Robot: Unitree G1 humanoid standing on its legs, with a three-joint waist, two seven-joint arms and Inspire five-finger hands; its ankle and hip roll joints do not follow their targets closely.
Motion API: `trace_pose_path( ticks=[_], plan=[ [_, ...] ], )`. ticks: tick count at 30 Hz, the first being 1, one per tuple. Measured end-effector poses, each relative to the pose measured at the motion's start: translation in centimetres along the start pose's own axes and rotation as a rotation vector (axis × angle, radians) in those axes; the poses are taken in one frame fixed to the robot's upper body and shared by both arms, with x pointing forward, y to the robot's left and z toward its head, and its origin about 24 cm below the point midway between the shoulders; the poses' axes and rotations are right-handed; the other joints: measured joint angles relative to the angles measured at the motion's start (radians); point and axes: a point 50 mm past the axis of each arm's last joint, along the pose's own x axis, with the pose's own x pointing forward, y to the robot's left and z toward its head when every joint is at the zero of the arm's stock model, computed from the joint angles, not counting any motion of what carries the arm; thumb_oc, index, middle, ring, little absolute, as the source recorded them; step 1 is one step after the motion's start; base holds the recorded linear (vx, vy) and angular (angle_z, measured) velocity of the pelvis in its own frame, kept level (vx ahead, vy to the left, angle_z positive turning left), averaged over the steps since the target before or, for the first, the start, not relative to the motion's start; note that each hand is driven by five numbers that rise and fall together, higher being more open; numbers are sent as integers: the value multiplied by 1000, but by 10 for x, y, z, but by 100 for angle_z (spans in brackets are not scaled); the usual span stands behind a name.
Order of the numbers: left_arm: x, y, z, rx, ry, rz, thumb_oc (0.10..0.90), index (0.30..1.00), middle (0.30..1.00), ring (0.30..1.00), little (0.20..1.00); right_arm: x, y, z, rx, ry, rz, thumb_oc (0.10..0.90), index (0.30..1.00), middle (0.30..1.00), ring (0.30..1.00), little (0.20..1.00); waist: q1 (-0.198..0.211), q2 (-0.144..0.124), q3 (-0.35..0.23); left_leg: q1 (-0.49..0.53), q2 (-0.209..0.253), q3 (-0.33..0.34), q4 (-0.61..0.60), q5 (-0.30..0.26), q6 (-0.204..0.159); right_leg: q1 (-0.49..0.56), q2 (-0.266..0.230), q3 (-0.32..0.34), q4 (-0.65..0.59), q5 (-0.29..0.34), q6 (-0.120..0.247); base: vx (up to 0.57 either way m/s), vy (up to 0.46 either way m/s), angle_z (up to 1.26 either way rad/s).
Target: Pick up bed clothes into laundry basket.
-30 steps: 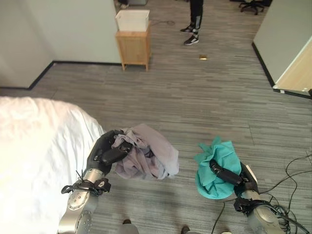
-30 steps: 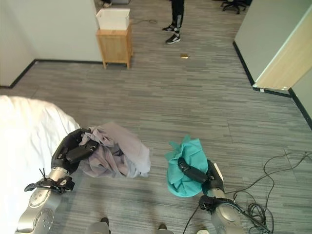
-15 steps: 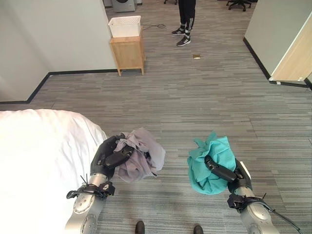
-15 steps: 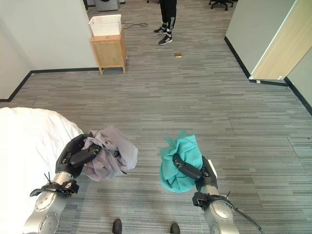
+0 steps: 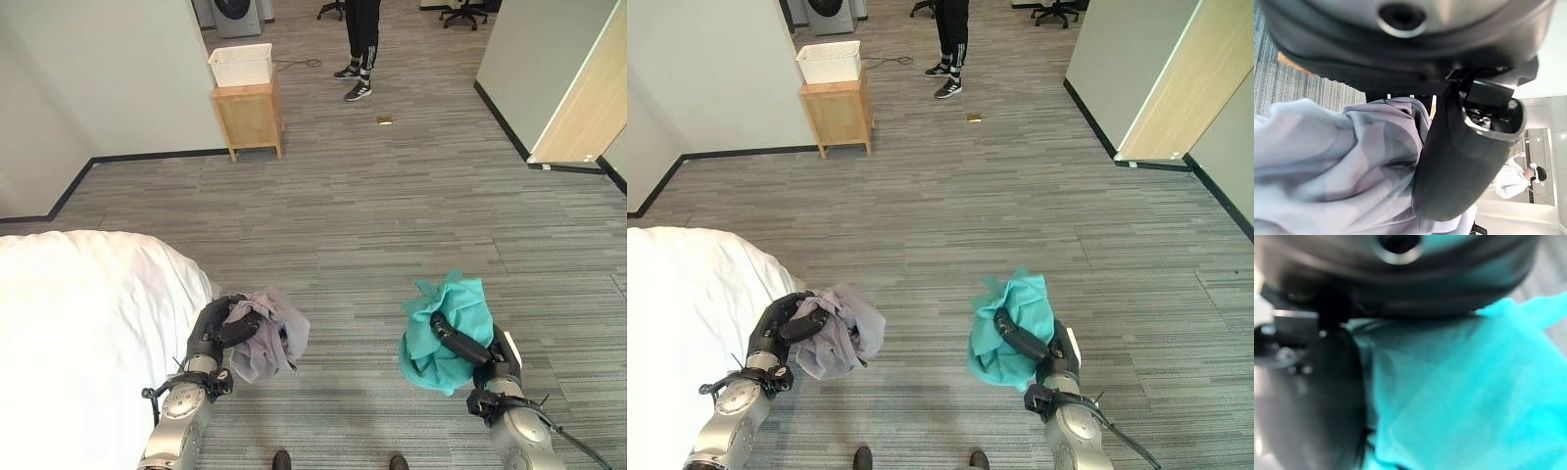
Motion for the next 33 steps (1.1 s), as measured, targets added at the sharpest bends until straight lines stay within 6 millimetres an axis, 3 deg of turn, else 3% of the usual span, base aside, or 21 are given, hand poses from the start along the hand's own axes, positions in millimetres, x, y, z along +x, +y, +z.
trace_pose_path(
  ticks=[3,5,9,11,15,16,18,21,22,23,24,25,26,27,28,29,30,31,32,33],
  plan=[
    [3,8,9,41,-29,10,400,300,300,300,300,13,7,17,-25,-54,39,400,300,300,300,300,3,-5,2,-2,0,0,-1,0,0,-2,0,1,-1,1,-1,82,43,-1],
    [10,15,30,80,-101,41,400,300,300,300,300,22,13,34,-37,-111,73,400,300,300,300,300,21,-9,3,-6,-1,1,-2,0,0,-8,0,2,0,1,-1,55,60,-1],
    [12,26,54,78,-197,104,400,300,300,300,300,28,36,53,-19,-185,163,400,300,300,300,300,23,-13,2,-34,-6,19,3,-2,5,-75,-4,30,64,0,0,35,130,-10],
    [14,23,58,52,-216,96,400,300,300,300,300,27,39,53,-20,-189,178,400,300,300,300,300,24,-4,11,-54,-8,21,29,-15,25,-182,-8,53,258,-18,24,148,159,-8],
    [12,26,54,34,-205,99,400,300,300,300,300,11,34,25,0,-101,165,400,300,300,300,300,0,-27,59,2,-49,9,34,-61,85,-392,-44,108,712,-57,52,371,79,4],
    [11,27,55,34,-206,103,400,300,300,300,300,9,33,21,2,-85,164,400,300,300,300,300,-6,-31,63,2,-53,9,38,-71,92,-419,-39,95,720,-70,44,515,-75,3],
    [10,34,56,35,-211,129,400,300,300,300,300,4,31,14,3,-58,161,400,300,300,300,300,-18,-39,82,-5,-59,-1,38,-74,109,-464,-22,28,617,-103,17,479,-147,14],
    [9,39,59,29,-222,148,400,300,300,300,300,2,24,13,-1,-55,147,400,300,300,300,300,-78,-30,101,-45,-59,-63,56,-87,104,-475,5,25,404,-94,18,502,-171,59],
    [9,42,58,29,-216,160,400,300,300,300,300,0,21,11,-2,-42,135,400,300,300,300,300,-92,-41,103,-34,-51,-82,44,-102,85,-476,19,32,304,-56,1,866,-332,53],
    [9,42,57,8,-216,174,400,300,300,300,300,0,19,10,3,-41,123,400,300,300,300,300,-96,-33,107,-47,-30,-92,69,-127,65,-482,38,40,274,-48,5,808,-367,67],
    [11,38,57,-4,-223,168,400,300,300,300,300,-1,15,10,9,-42,105,400,300,300,300,300,-114,-26,109,-66,-6,-129,92,-155,48,-483,43,21,253,-56,21,621,-297,98],
    [12,34,58,-5,-225,148,400,300,300,300,300,-3,11,8,8,-34,89,400,300,300,300,300,-133,-26,110,-44,26,-184,68,-161,29,-466,53,-19,254,-11,12,576,-286,92],
    [12,33,57,-6,-223,142,400,300,300,300,300,-2,10,7,9,-31,85,400,300,300,300,300,-137,-29,111,-36,28,-194,77,-168,-2,-463,55,-34,266,8,-2,577,-292,77],
    [14,24,54,-11,-207,110,400,300,300,300,300,5,6,11,9,-38,65,400,300,300,300,300,-142,-45,118,-62,17,-190,338,-217,-43,-461,76,-42,373,-31,-89,600,-331,46],
    [14,18,52,-9,-200,77,400,300,300,300,300,4,1,13,-6,-43,57,400,300,300,300,300,-150,-52,113,-87,21,-212,435,-227,-63,-452,81,-49,401,-34,-140,629,-424,24],
    [15,13,51,-34,-199,52,400,300,300,300,300,7,-4,20,-37,-54,59,400,300,300,300,300,-144,-49,114,-128,18,-235,590,-197,-86,-423,95,-67,414,-59,-170,665,-486,-1],
    [16,9,49,-67,-195,48,400,300,300,300,300,10,-6,25,-42,-68,57,400,300,300,300,300,-132,-59,112,-165,15,-222,711,-113,-131,-385,99,-84,416,-88,-195,656,-536,-21],
    [18,2,49,-95,-194,35,400,300,300,300,300,8,-10,30,-23,-94,36,400,300,300,300,300,-118,-66,110,-208,18,-182,878,-61,-110,-348,107,-86,411,-101,-207,655,-501,-11],
    [19,-3,48,-107,-189,23,400,300,300,300,300,8,-12,32,-16,-109,23,400,300,300,300,300,-108,-82,110,-232,2,-164,956,-31,-81,-306,109,-87,392,-125,-227,619,-389,-9],
    [20,-8,48,-116,-186,0,400,300,300,300,300,8,-14,34,-18,-112,14,400,300,300,300,300,-89,-95,107,-253,-18,-146,987,-38,-67,-264,114,-82,366,-138,-236,628,-271,2]
  ],
)
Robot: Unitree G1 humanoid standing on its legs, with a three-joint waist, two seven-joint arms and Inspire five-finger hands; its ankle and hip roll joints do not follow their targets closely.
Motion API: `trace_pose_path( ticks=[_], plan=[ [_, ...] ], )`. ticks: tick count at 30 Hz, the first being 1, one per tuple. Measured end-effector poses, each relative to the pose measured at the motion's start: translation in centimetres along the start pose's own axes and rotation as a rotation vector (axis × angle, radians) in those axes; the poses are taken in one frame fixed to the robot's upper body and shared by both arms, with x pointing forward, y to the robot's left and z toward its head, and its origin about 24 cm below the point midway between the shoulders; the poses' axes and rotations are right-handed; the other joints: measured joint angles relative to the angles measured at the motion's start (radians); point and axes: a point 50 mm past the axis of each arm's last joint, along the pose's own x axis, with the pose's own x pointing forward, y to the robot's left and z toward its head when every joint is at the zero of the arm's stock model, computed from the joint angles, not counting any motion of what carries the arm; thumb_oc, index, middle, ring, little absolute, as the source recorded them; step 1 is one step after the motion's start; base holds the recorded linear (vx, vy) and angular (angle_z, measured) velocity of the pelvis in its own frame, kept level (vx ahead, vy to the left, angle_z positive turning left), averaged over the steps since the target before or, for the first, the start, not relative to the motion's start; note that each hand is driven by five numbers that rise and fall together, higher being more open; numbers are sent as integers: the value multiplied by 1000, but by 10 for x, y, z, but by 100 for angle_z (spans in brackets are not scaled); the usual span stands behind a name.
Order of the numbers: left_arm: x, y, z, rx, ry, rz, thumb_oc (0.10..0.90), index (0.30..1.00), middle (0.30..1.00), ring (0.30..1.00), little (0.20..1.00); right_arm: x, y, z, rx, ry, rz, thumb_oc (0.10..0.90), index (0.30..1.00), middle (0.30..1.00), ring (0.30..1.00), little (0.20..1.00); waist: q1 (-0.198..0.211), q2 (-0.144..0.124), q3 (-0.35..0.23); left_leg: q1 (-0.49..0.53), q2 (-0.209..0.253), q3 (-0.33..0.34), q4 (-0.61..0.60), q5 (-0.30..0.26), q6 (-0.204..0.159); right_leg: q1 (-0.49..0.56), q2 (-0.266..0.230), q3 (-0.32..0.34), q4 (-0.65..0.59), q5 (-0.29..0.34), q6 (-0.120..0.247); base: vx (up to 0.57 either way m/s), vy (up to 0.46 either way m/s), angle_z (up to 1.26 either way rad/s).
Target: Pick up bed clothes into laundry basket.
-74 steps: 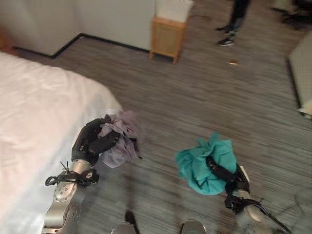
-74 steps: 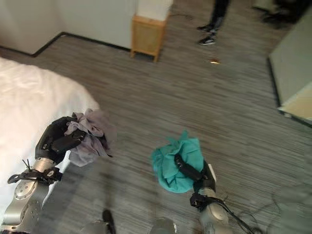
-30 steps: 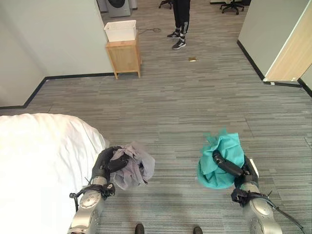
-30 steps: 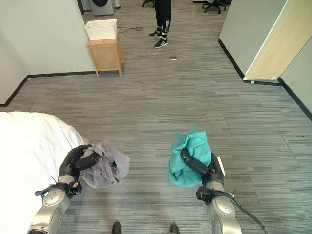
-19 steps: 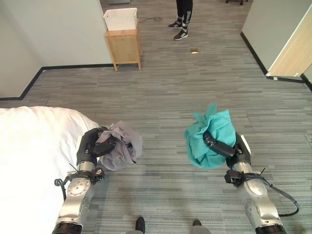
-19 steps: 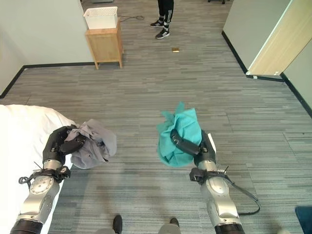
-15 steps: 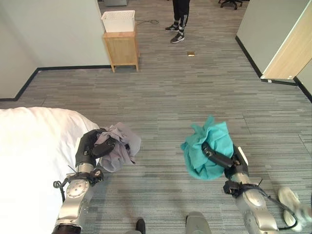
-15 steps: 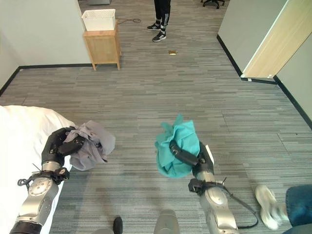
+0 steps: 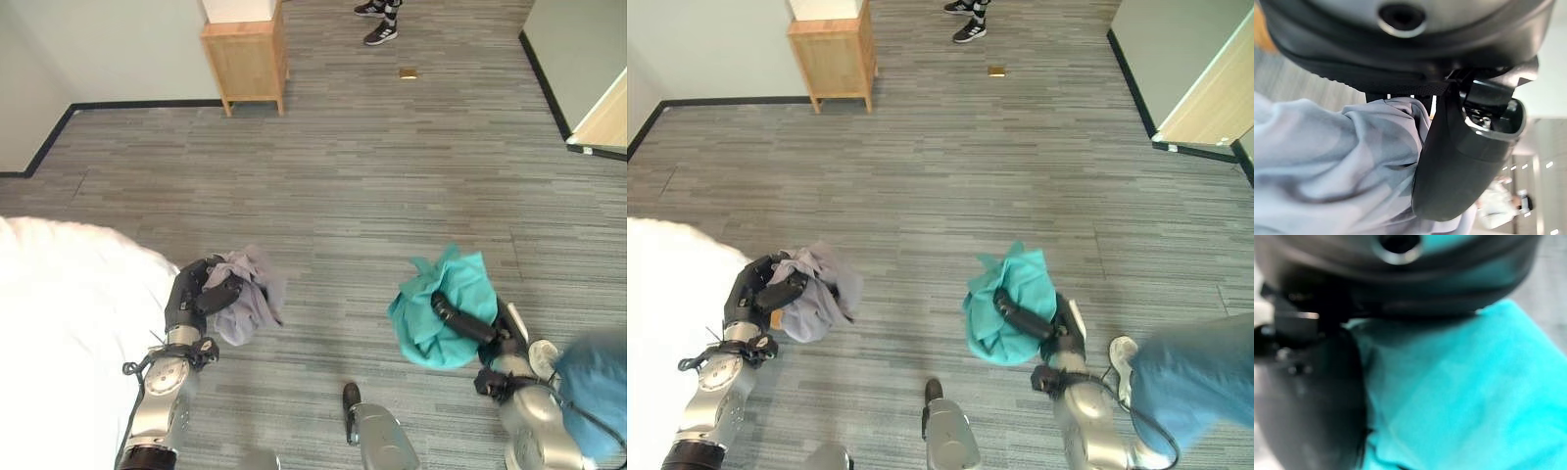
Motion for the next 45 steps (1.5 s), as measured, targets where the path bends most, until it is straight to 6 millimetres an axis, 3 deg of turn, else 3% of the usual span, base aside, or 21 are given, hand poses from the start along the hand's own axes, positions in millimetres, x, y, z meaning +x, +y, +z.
trace_pose_path(
  ticks=[3,6,8,9,12,13,15,18,22,26,27,29,30,32,33,35,36,40,42,43,45],
  plan=[
    [1,-8,0,-18,0,-38,400,300,300,300,300,10,5,11,-10,-35,9,400,300,300,300,300,60,-16,1,-88,-63,77,-126,-36,45,105,18,15,-106,35,-7,774,-149,-23],
    [-2,-7,-2,-20,10,-45,400,300,300,300,300,18,25,16,-19,-51,87,400,300,300,300,300,125,39,-31,-144,-24,182,-557,-20,75,227,105,26,-249,21,34,1026,-20,-39],
    [-5,-2,-6,-15,24,-25,400,300,300,300,300,23,50,15,-27,-46,186,400,300,300,300,300,200,77,-44,-129,-24,175,-882,40,78,321,162,60,-289,-25,0,928,35,-62],
    [-7,-1,-7,-15,27,-11,400,300,300,300,300,24,60,14,-32,-41,226,400,300,300,300,300,227,78,-50,-134,-27,191,-905,43,86,345,164,70,-274,-42,-18,631,119,-49],
    [-16,5,-17,3,70,14,400,300,300,300,300,13,76,5,-58,-15,320,400,300,300,300,300,256,48,-128,-149,-98,254,-749,66,166,423,113,93,-235,-146,64,463,129,-38],
    [-18,3,-20,-8,79,15,400,300,300,300,300,13,77,8,-83,-28,343,400,300,300,300,300,253,96,-153,-84,-79,238,-791,83,210,393,131,98,-85,-207,125,583,245,-29],
    [-14,6,-15,6,65,29,400,300,300,300,300,11,90,0,-26,-10,340,400,300,300,300,300,251,24,-153,-13,-128,282,-820,87,263,195,10,76,428,-221,145,653,259,-31],
    [-11,5,-8,15,47,17,400,300,300,300,300,11,95,0,-18,-11,355,400,300,300,300,300,166,61,-112,128,-134,166,-884,29,287,54,-46,29,650,-206,168,972,73,30],
    [4,13,15,67,-24,11,400,300,300,300,300,11,92,2,-14,-17,358,400,300,300,300,300,109,62,-57,264,-131,80,-930,9,226,-140,-28,-21,393,-191,146,742,-173,45],
    [5,21,20,36,-56,62,400,300,300,300,300,3,83,-10,-22,32,337,400,300,300,300,300,41,47,-54,350,-147,-31,-898,-156,232,-244,-46,53,-148,39,231,820,-256,77],
    [2,23,17,39,-46,65,400,300,300,300,300,-1,77,-17,-27,63,327,400,300,300,300,300,29,41,-70,388,-133,-49,-895,-196,223,-260,-64,30,-205,70,216,717,-281,72],
    [-1,20,9,26,-21,67,400,300,300,300,300,-9,66,-27,-29,109,294,400,300,300,300,300,26,39,-78,457,-105,-82,-904,-229,197,-232,-83,-36,-158,68,212,541,-259,79],
    [-6,16,-1,9,7,64,400,300,300,300,300,-11,55,-35,-50,149,266,400,300,300,300,300,18,58,-92,488,-59,-101,-888,-241,176,-224,-66,-48,-101,187,180,591,-311,82],
    [-8,7,-8,0,37,33,400,300,300,300,300,-13,43,-44,-59,200,220,400,300,300,300,300,4,65,-99,488,-23,-111,-807,-216,115,-215,-41,-52,-6,197,150,420,-229,67],
    [-9,2,-12,-1,49,8,400,300,300,300,300,-13,37,-45,-66,213,200,400,300,300,300,300,4,68,-101,462,-13,-100,-721,-196,77,-197,-27,-70,22,151,62,360,-248,39],
    [-10,-8,-16,7,67,-41,400,300,300,300,300,-10,24,-41,-74,206,158,400,300,300,300,300,5,56,-96,323,-21,-87,-343,-87,-39,-139,-7,-86,60,69,-1,662,-581,14],
    [-10,-12,-18,8,75,-56,400,300,300,300,300,-9,20,-41,-75,207,141,400,300,300,300,300,8,46,-92,279,-28,-52,-200,-13,-41,-97,7,-82,48,55,-20,708,-633,-8],
    [-9,-16,-13,22,59,-98,400,300,300,300,300,-5,21,-36,-58,182,119,400,300,300,300,300,83,-46,-46,78,-68,116,-62,-42,52,134,35,-25,-152,64,-49,546,-245,-50],
    [-8,-17,-12,27,59,-105,400,300,300,300,300,1,28,-30,-46,156,128,400,300,300,300,300,113,-39,-42,-40,-62,142,-178,-48,69,222,78,-6,-228,77,-54,718,-99,-58],
    [-9,-14,-14,35,70,-98,400,300,300,300,300,3,35,-29,-40,147,150,400,300,300,300,300,131,-16,-51,-106,-55,165,-267,-48,68,250,103,-1,-260,40,-11,960,-115,-67],
    [-8,-13,-14,39,72,-97,400,300,300,300,300,4,43,-27,-40,131,188,400,300,300,300,300,153,18,-62,-132,-50,172,-563,-12,80,292,144,6,-293,22,-31,704,-88,-48]
  ],
)
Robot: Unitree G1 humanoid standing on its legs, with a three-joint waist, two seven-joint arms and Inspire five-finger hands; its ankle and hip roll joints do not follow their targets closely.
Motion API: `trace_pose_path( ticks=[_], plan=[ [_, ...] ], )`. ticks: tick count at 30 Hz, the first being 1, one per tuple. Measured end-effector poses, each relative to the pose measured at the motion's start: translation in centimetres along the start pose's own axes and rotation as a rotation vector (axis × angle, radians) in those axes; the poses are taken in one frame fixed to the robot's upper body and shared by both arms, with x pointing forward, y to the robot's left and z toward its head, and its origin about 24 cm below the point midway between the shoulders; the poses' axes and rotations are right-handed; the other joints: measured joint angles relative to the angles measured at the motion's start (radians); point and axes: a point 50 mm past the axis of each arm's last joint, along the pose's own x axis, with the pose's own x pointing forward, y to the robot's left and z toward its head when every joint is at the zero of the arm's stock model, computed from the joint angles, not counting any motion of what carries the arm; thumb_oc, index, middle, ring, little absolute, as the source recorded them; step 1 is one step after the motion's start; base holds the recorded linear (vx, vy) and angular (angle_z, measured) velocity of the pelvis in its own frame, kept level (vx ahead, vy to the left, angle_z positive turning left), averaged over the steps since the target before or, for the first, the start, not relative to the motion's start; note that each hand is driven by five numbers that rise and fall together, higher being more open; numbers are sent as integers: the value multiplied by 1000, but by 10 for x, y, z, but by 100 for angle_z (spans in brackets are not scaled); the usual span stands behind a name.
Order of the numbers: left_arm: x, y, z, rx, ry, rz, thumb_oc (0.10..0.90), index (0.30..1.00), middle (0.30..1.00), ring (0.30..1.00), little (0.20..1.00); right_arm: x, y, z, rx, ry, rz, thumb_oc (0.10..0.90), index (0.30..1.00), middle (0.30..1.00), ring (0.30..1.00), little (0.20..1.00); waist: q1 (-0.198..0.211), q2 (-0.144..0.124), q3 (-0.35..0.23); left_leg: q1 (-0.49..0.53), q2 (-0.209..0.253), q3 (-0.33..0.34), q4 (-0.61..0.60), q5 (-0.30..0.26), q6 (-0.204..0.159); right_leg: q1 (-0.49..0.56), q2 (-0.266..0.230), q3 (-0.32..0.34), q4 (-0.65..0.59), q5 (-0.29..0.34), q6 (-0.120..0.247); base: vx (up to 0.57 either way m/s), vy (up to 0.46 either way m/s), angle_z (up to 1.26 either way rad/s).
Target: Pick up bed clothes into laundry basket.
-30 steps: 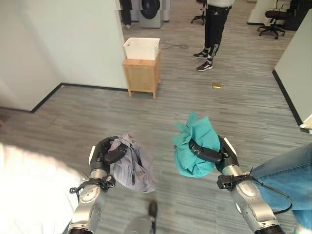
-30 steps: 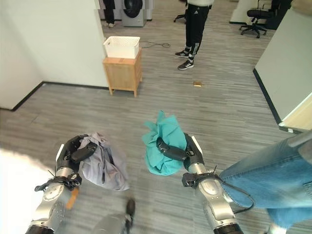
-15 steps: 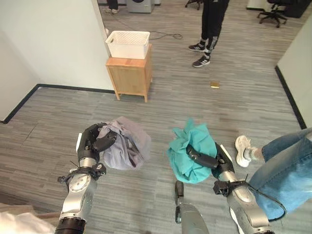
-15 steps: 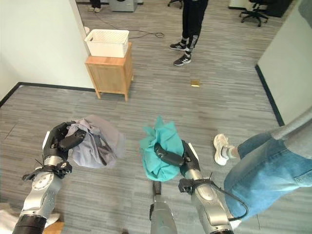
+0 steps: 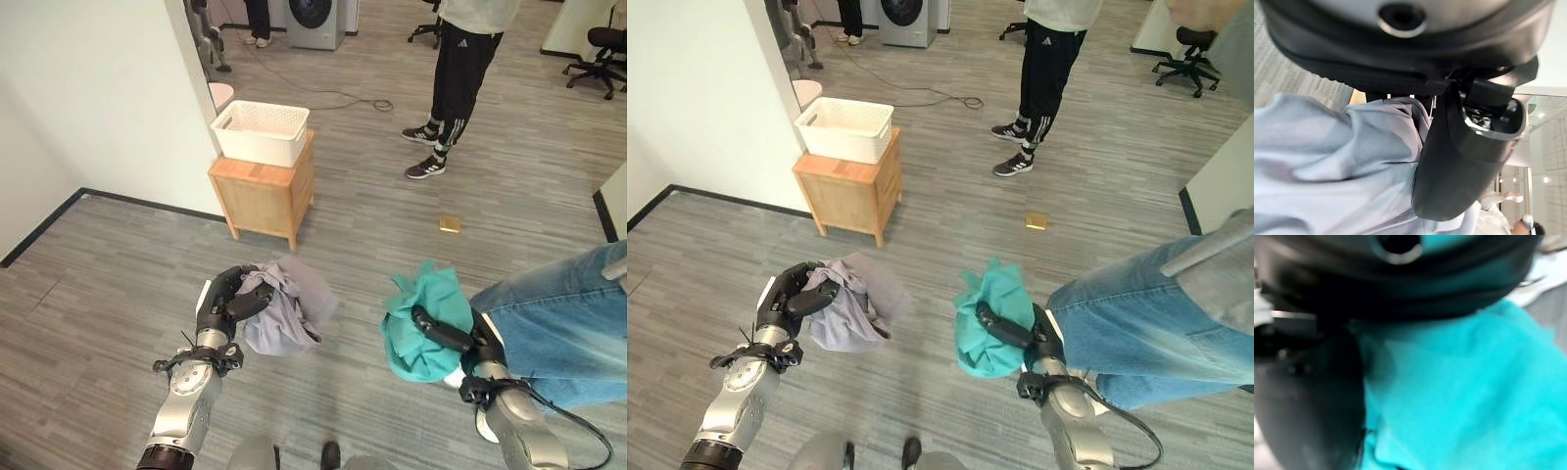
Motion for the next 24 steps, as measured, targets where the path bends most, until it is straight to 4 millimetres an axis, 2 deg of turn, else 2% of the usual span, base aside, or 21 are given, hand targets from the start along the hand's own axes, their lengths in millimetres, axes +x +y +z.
trace_pose_path(
  ticks=[1,2,3,5,6,7,8,9,10,11,12,14,15,16,17,18,19,20,21,23,24],
  plan=[
    [-1,0,-1,1,5,0,400,300,300,300,300,0,5,-2,-7,9,23,400,300,300,300,300,26,25,-1,2,-13,-3,-186,36,-8,55,25,24,-24,-18,0,471,-66,-32],
    [-1,0,-2,0,8,-1,400,300,300,300,300,-1,8,-5,-11,21,35,400,300,300,300,300,30,33,-1,-7,-22,12,-255,47,-3,95,36,25,-48,-25,-1,411,-49,-13],
    [-2,-1,-3,-1,12,-3,400,300,300,300,300,-3,11,-9,-16,39,53,400,300,300,300,300,31,40,-5,-8,-36,51,-315,49,1,142,47,24,-69,-42,-2,405,-52,-7],
    [-3,-1,-5,-3,16,-1,400,300,300,300,300,-4,16,-12,-22,49,81,400,300,300,300,300,68,38,-8,-6,-57,112,-314,52,7,204,45,47,-78,-90,0,581,-46,-36],
    [-7,2,-8,-5,27,12,400,300,300,300,300,-5,19,-13,-29,53,102,400,300,300,300,300,89,38,-31,-7,-61,165,-249,53,66,242,43,78,-73,-139,23,380,-2,-53],
    [-10,4,-9,-4,33,21,400,300,300,300,300,-6,21,-13,-30,52,110,400,300,300,300,300,92,41,-49,0,-72,167,-249,109,154,254,47,103,-51,-170,52,396,4,-28],
    [-10,5,-10,1,43,24,400,300,300,300,300,-7,23,-16,-22,60,110,400,300,300,300,300,87,14,-56,31,-91,168,-260,182,201,262,19,104,11,-204,108,387,53,10],
    [-10,6,-11,5,48,22,400,300,300,300,300,-8,25,-19,-22,76,114,400,300,300,300,300,89,-16,-59,85,-112,166,-293,183,204,227,-12,111,148,-226,144,506,84,3],
    [-10,5,-11,5,47,20,400,300,300,300,300,-8,26,-19,-24,74,120,400,300,300,300,300,103,-22,-61,105,-114,176,-304,165,204,179,-30,112,276,-223,196,477,119,-24],
    [-9,6,-8,4,38,23,400,300,300,300,300,-6,28,-16,-22,61,125,400,300,300,300,300,106,-19,-57,133,-113,172,-295,119,213,52,-33,103,569,-151,313,403,51,-4],
    [-6,6,-4,7,23,28,400,300,300,300,300,-4,32,-11,-7,37,133,400,300,300,300,300,76,-7,-33,183,-114,127,-305,95,212,-105,-55,63,861,-44,310,439,1,47],
    [-3,6,0,25,11,21,400,300,300,300,300,-4,37,-9,4,23,146,400,300,300,300,300,28,19,-6,289,-111,47,-332,80,207,-273,-104,18,1011,-96,227,478,-125,89],
    [-1,5,5,30,-5,15,400,300,300,300,300,-4,38,-8,4,18,150,400,300,300,300,300,24,29,2,333,-104,22,-342,51,197,-340,-136,15,1013,-117,209,478,-240,92],
    [0,5,8,34,-16,12,400,300,300,300,300,-4,39,-9,8,20,152,400,300,300,300,300,6,26,6,370,-107,7,-346,60,186,-366,-184,-1,941,-131,203,446,-297,99],
    [1,4,12,35,-33,6,400,300,300,300,300,-5,38,-9,4,22,152,400,300,300,300,300,-4,27,6,395,-106,-40,-349,43,166,-386,-225,-5,863,-133,205,486,-351,136],
    [3,3,19,39,-66,-2,400,300,300,300,300,-5,37,-10,3,26,150,400,300,300,300,300,-17,25,5,416,-104,-75,-352,23,169,-399,-267,15,707,-117,219,571,-461,128],
    [5,3,23,44,-79,-6,400,300,300,300,300,-5,37,-10,0,30,154,400,300,300,300,300,-18,22,5,429,-99,-116,-353,6,149,-417,-272,59,618,-101,230,570,-440,122],
    [7,3,25,46,-84,-6,400,300,300,300,300,-6,36,-12,2,36,152,400,300,300,300,300,-21,27,4,431,-87,-170,-346,-14,137,-388,-234,147,438,-76,254,492,-382,114],
    [11,3,28,52,-91,-9,400,300,300,300,300,-6,36,-13,3,40,153,400,300,300,300,300,-32,21,5,426,-83,-216,-338,-21,129,-354,-207,282,278,-44,269,364,-285,135],
    [16,-1,23,65,-65,-22,400,300,300,300,300,-6,34,-18,6,61,146,400,300,300,300,300,-57,-1,0,427,-83,-306,-330,-35,106,-300,-190,462,64,56,298,238,-301,141],
    [16,-2,21,68,-54,-30,400,300,300,300,300,-7,33,-19,4,70,144,400,300,300,300,300,-66,-6,0,436,-84,-324,-331,-43,95,-287,-185,451,59,109,291,228,-408,127]
  ],
)
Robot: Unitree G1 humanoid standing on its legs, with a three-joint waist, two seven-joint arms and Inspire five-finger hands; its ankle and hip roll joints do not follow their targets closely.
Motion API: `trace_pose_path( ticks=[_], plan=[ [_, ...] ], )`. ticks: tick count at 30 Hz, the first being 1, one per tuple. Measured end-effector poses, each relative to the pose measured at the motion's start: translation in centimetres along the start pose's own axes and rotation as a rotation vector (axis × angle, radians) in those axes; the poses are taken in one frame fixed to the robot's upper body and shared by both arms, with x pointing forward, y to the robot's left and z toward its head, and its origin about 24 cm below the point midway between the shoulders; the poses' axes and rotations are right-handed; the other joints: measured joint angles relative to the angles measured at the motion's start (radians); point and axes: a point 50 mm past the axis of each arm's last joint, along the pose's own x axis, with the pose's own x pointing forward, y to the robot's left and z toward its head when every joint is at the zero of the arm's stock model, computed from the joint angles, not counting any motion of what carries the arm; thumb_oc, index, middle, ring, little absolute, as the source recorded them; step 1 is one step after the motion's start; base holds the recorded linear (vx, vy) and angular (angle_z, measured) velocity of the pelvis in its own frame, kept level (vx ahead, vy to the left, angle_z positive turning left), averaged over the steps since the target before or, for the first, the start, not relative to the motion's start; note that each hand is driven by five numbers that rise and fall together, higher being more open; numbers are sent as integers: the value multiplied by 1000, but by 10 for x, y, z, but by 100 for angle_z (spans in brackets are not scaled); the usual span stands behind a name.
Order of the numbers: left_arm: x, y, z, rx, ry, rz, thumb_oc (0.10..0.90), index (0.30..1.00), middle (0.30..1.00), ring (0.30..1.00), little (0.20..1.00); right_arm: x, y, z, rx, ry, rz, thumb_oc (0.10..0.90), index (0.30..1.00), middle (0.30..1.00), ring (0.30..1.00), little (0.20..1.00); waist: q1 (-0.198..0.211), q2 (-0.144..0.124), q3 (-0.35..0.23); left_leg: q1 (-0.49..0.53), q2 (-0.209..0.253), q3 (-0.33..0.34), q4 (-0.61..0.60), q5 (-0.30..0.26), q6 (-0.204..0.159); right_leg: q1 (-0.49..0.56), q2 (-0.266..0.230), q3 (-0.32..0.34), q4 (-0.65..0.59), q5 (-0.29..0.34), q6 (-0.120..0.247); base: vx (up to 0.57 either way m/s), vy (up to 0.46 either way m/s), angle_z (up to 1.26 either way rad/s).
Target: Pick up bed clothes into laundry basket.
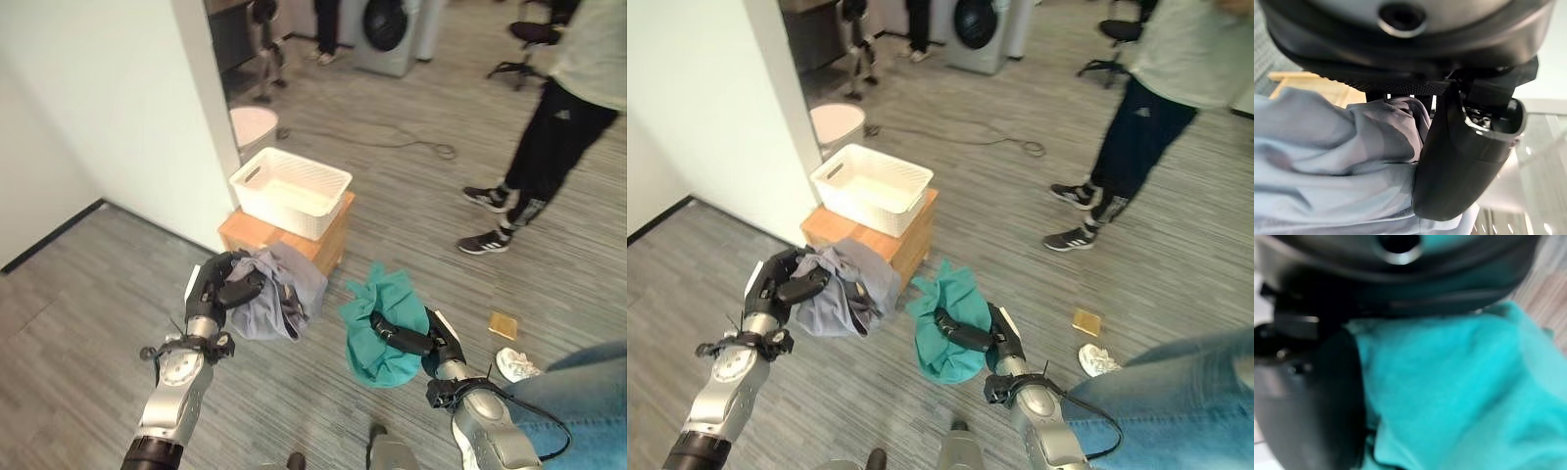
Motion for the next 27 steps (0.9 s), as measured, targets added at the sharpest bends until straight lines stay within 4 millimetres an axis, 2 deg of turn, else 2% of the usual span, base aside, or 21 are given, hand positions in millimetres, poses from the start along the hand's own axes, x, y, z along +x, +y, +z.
trace_pose_path(
  ticks=[1,2,4,5,8,9,10,11,12,13,14,15,16,18,19,20,21,24,25,27],
  plan=[
    [-5,-9,-14,-24,48,-20,400,300,300,300,300,-2,-9,-6,-17,36,-21,400,300,300,300,300,1,22,-8,17,35,-38,1,-14,-19,6,28,-53,48,49,-42,239,-380,90],
    [-10,-11,-20,-27,70,-33,400,300,300,300,300,-2,-12,-6,-26,46,-29,400,300,300,300,300,17,39,-13,8,63,-28,11,-4,-29,14,54,-78,66,36,-61,269,-493,73],
    [-11,-16,-23,-42,77,-55,400,300,300,300,300,-1,-17,-3,-39,40,-35,400,300,300,300,300,20,35,-12,-21,80,-43,53,-3,-47,-1,72,-106,89,20,-85,142,-269,46],
    [-12,-17,-24,-50,84,-60,400,300,300,300,300,1,-19,1,-44,30,-43,400,300,300,300,300,23,29,-7,-57,90,-41,102,15,-76,1,93,-147,114,-2,-112,67,-194,70],
    [-12,-20,-28,-69,98,-62,400,300,300,300,300,3,-24,10,-41,-1,-57,400,300,300,300,300,22,-10,10,-115,71,-7,249,60,-125,31,72,-211,132,-31,-160,37,-308,74],
    [-12,-20,-29,-85,103,-58,400,300,300,300,300,4,-24,12,-39,-12,-61,400,300,300,300,300,20,-19,17,-158,81,82,316,86,-150,65,63,-260,118,-48,-193,50,-321,82],
    [-12,-21,-28,-95,103,-63,400,300,300,300,300,4,-24,13,-34,-17,-73,400,300,300,300,300,18,-30,20,-165,88,170,343,86,-125,93,57,-293,98,-42,-210,92,-245,84],
    [-11,-23,-27,-97,98,-71,400,300,300,300,300,3,-25,14,-37,-21,-81,400,300,300,300,300,16,-32,23,-181,107,237,342,118,-96,101,58,-335,98,-51,-228,94,-241,98],
    [-8,-28,-25,-93,91,-92,400,300,300,300,300,1,-29,15,-38,-27,-98,400,300,300,300,300,12,-25,19,-214,121,303,355,116,-97,101,58,-382,99,-59,-244,153,-252,93],
    [-6,-32,-22,-90,80,-111,400,300,300,300,300,0,-33,16,-38,-30,-118,400,300,300,300,300,16,-29,21,-231,115,328,345,108,-97,97,58,-397,94,-61,-248,115,-122,85],
    [-6,-33,-21,-90,77,-117,400,300,300,300,300,0,-34,16,-39,-32,-127,400,300,300,300,300,26,-29,22,-233,90,344,306,88,-87,93,56,-405,87,-61,-252,184,-161,65],
    [-7,-34,-22,-88,81,-121,400,300,300,300,300,0,-34,16,-39,-32,-131,400,300,300,300,300,24,-28,21,-217,62,319,217,76,-75,92,54,-401,79,-60,-252,102,-51,47],
    [-7,-33,-22,-85,83,-119,400,300,300,300,300,0,-34,16,-39,-32,-128,400,300,300,300,300,26,-20,20,-201,52,318,162,77,-74,90,61,-402,81,-60,-251,79,-48,35],
    [-9,-32,-24,-82,90,-116,400,300,300,300,300,0,-33,16,-41,-30,-120,400,300,300,300,300,33,6,15,-161,48,274,93,91,-71,90,83,-401,85,-59,-249,11,-6,1],
    [-10,-32,-25,-83,95,-116,400,300,300,300,300,0,-33,16,-45,-31,-120,400,300,300,300,300,41,42,9,-135,65,254,74,128,-59,87,112,-400,90,-60,-247,49,-5,-13],
    [-10,-31,-25,-82,95,-115,400,300,300,300,300,0,-33,17,-44,-32,-121,400,300,300,300,300,41,65,8,-115,84,259,41,96,-51,78,126,-402,113,-68,-235,68,-5,-13],
    [-10,-31,-25,-82,94,-114,400,300,300,300,300,0,-33,16,-43,-31,-120,400,300,300,300,300,40,78,4,-111,93,261,21,74,-59,54,132,-403,142,-82,-227,64,-7,-6],
    [-13,-27,-28,-74,106,-105,400,300,300,300,300,-2,-31,12,-36,-19,-116,400,300,300,300,300,43,80,3,-110,81,266,-5,61,-58,12,115,-397,211,-114,-201,45,-1,-3],
    [-14,-19,-18,-51,70,-101,400,300,300,300,300,-5,-27,8,-14,-19,-115,400,300,300,300,300,47,59,-20,-91,83,264,-20,61,-59,-40,117,-385,330,-188,-216,72,21,1],
    [-19,-14,-20,-53,77,-83,400,300,300,300,300,-8,-28,4,20,-19,-140,400,300,300,300,300,42,58,-37,-106,87,292,-23,53,-50,-62,103,-406,340,-194,-218,52,49,-4]
  ],
)
